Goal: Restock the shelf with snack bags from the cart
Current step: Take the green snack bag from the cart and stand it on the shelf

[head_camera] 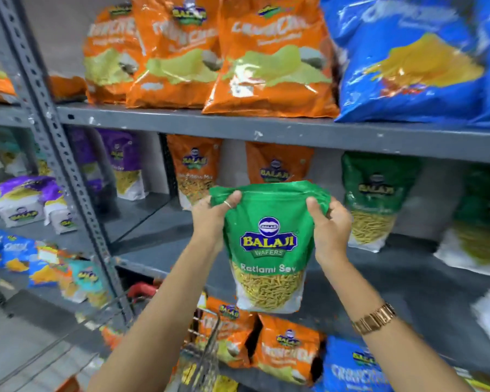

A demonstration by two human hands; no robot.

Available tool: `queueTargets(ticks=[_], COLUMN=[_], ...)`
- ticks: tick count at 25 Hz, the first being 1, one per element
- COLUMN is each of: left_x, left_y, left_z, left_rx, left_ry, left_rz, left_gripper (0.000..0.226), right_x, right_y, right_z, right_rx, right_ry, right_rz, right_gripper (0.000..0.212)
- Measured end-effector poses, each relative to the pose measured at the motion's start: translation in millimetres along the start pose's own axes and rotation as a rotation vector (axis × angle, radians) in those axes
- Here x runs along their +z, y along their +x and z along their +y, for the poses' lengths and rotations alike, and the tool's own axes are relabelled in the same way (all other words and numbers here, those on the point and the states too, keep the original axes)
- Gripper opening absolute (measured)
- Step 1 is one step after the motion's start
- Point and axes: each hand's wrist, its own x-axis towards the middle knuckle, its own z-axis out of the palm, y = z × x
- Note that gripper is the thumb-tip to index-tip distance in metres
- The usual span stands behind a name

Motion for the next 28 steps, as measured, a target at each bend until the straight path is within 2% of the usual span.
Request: queueTargets(ticks=[3, 10, 14, 17, 19, 20, 22, 23, 26, 28], left_x=[52, 131, 156, 162, 159, 155, 141, 129, 79, 33], left_y=[9, 22, 26, 27, 29, 30, 32, 32, 32, 30], left_z=[-20, -55, -70, -75, -75, -76, -75, -74, -73, -73], left_rx=[-0.047, -0.136, -0.131, -0.126, -0.109, -0.096, -0.05, -0.02, 0.017, 0.004], left_ry=[-0.024, -0.051, -0.021, -0.003, -0.011, -0.031, -0.04, -0.008, 0.117, 0.165], left_rz=[-0.093, -0.182, -0.194, -0.17, -0.172, -0.178, -0.174, -0.154, -0.079, -0.003], left_gripper=[0.018, 0.015, 0.016, 0.015, 0.012, 0.01, 0.008, 0.009, 0.022, 0.017], right_x=[-43, -110, -129, -132, -128, -124, -114, -108, -81, -57], right_y=[27, 73, 88, 91, 86, 81, 72, 66, 43, 23], right_z=[4, 14, 25, 32, 27, 24, 24, 27, 43, 56], right_rx=[-0.005, -0.012, 0.013, 0.0, -0.15, -0.294, -0.606, -0.701, -0.794, -0.784], right_ry=[-0.003, -0.029, -0.068, -0.109, -0.234, -0.315, -0.444, -0.477, -0.492, -0.468], right_rz=[0.096, 0.165, 0.228, 0.283, 0.385, 0.426, 0.43, 0.398, 0.233, 0.085], right_gripper=[0.022, 0.019, 0.003, 0.018, 0.027, 0.03, 0.026, 0.022, 0.012, 0.01])
